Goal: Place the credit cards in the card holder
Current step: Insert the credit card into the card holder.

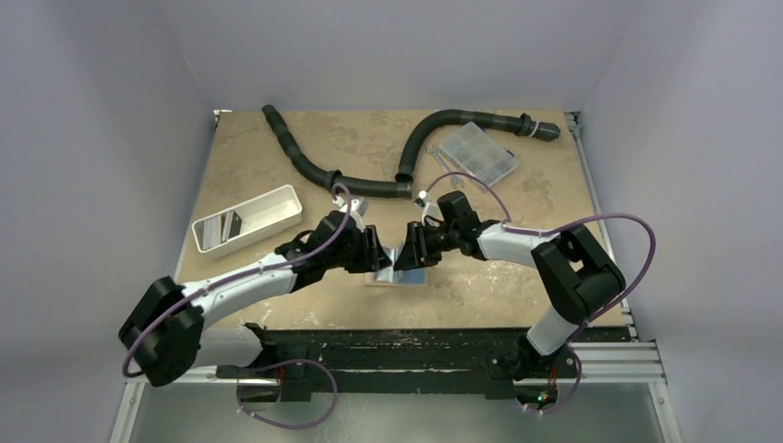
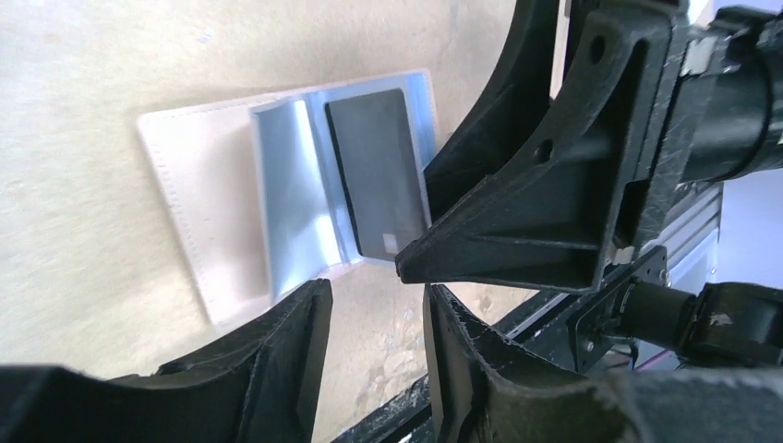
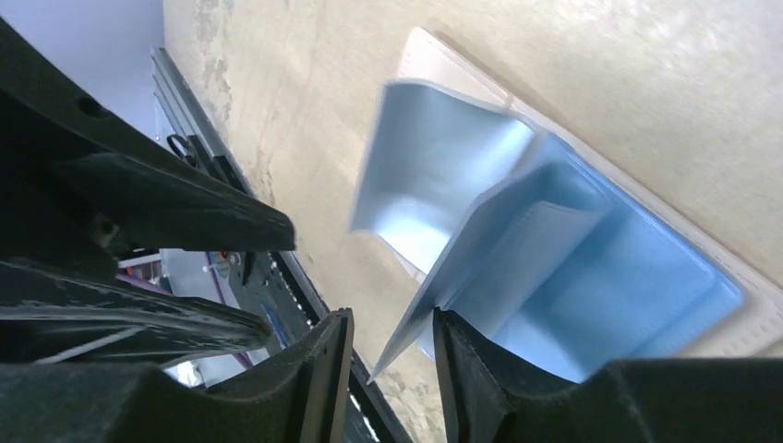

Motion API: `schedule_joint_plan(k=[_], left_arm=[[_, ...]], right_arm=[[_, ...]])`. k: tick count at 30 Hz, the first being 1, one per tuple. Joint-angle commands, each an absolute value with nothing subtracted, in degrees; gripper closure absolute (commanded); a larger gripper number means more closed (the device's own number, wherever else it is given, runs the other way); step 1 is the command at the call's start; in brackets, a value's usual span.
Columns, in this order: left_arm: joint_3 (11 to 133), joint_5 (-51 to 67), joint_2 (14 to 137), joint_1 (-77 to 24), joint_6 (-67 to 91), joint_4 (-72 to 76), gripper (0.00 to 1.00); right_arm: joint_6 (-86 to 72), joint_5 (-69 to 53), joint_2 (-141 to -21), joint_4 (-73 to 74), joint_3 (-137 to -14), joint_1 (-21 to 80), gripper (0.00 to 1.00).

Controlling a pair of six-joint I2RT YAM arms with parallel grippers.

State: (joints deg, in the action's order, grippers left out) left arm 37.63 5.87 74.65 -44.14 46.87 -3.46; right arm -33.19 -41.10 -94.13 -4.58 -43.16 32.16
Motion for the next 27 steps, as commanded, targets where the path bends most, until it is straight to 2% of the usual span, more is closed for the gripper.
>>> schedule_joint_plan(k=[1, 5, 8, 13, 16, 20, 24, 27], left_arm=[[37.45, 1.73, 66.78, -40.95, 45.4, -12.19, 0.55], [38.62, 0.29, 61.14, -36.58, 43.49, -18.2, 0.52], [40.82, 2.31, 60.23, -34.77, 42.52, -19.22, 0.49], [42.09, 11.06, 65.46, -34.41, 44.86, -10.87, 0.48], [40.17, 15.56, 70.89, -34.45, 48.09, -2.15, 0.48], [38.83, 20.61, 76.97, -34.42, 51.68, 7.98, 0.48], [41.6, 19.76, 76.75, -30.52, 48.61, 1.31, 0.42], [42.76, 21.27, 72.02, -20.5, 45.67, -9.13, 0.35]], right_arm=[[-30.4, -38.67, -94.33, -2.5, -49.16, 34.75, 0.53], [-31.05, -37.15, -97.69, -3.11, -52.24, 36.7, 0.42], [-31.01, -39.03, -102.83, -3.35, -53.81, 36.82, 0.41], [-29.17, -33.99, -95.03, -1.49, -50.13, 36.28, 0.33], [-28.1, -32.08, -93.02, -0.1, -47.79, 35.61, 0.4], [-27.45, -27.96, -89.8, 1.15, -43.05, 35.39, 0.42], [-25.04, -21.8, -88.51, 3.89, -42.91, 35.34, 0.43], [-22.79, -13.3, -86.39, 9.35, -44.49, 35.69, 0.46]])
